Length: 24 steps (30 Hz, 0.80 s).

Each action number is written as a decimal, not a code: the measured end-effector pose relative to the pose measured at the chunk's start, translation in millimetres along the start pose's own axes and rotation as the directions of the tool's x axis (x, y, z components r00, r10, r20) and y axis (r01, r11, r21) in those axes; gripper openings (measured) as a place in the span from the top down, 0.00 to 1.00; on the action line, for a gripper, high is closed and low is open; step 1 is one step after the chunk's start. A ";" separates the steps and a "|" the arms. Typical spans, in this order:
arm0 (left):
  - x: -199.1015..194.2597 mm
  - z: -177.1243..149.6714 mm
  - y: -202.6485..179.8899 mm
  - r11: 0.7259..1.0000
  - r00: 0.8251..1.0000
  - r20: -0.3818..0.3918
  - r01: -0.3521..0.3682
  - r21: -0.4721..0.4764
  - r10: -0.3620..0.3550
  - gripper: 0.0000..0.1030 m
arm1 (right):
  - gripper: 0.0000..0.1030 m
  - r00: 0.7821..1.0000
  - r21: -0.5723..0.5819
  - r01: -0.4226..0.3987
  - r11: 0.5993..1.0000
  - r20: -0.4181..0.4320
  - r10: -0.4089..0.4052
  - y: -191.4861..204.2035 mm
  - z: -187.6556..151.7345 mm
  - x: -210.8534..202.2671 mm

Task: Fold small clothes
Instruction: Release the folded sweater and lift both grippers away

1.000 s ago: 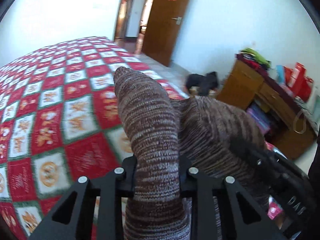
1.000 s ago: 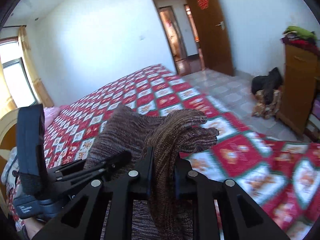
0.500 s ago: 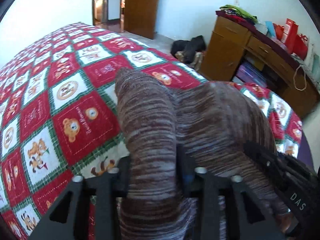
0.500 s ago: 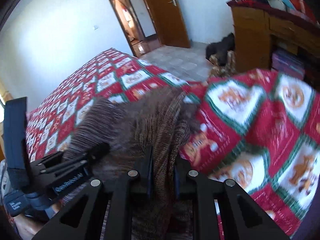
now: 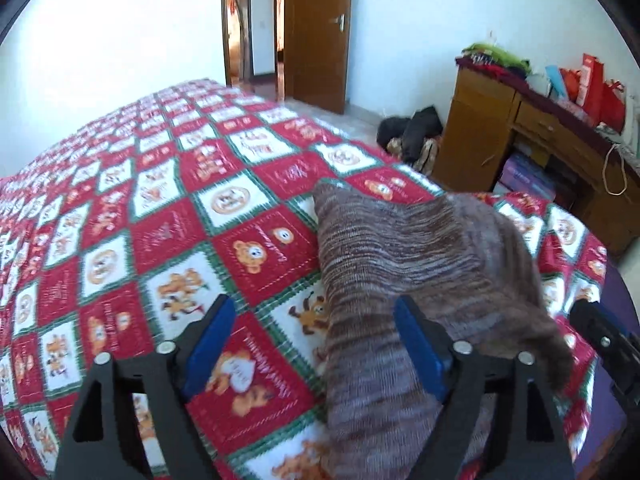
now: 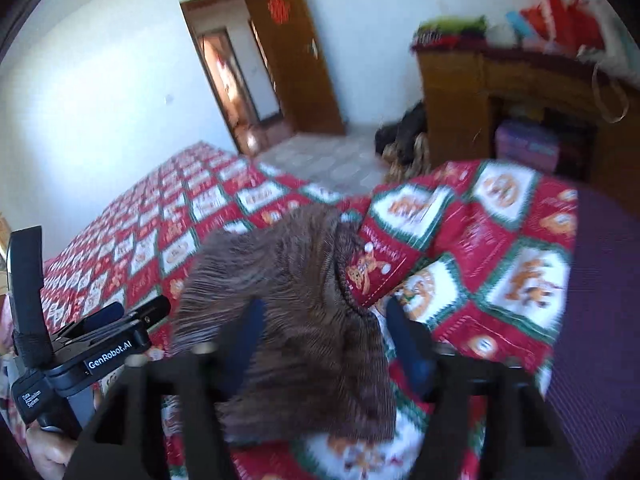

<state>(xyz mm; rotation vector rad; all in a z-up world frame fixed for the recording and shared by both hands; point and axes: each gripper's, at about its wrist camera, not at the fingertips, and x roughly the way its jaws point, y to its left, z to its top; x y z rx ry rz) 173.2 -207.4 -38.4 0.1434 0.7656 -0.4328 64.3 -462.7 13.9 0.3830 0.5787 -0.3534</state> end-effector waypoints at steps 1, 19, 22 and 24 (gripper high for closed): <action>-7.4 -1.9 0.6 1.000 1.000 0.021 0.003 0.005 -0.003 0.08 | 0.33 1.000 -0.016 0.009 1.000 0.025 -0.008 4.2 -2.3 -10.2; -96.6 -39.7 6.0 0.998 0.969 0.244 0.018 0.057 -0.032 0.00 | 0.25 0.944 -0.138 0.173 0.975 0.304 -0.124 44.1 -46.7 -129.8; -97.9 -40.5 7.1 0.997 0.970 0.235 0.050 0.052 -0.061 0.00 | 0.24 0.943 -0.115 0.162 0.980 0.310 -0.120 39.4 -46.9 -133.9; -96.9 -41.0 7.2 0.998 0.972 0.231 0.035 0.060 -0.048 0.00 | 0.24 0.944 -0.102 0.164 0.981 0.303 -0.127 34.9 -44.5 -132.1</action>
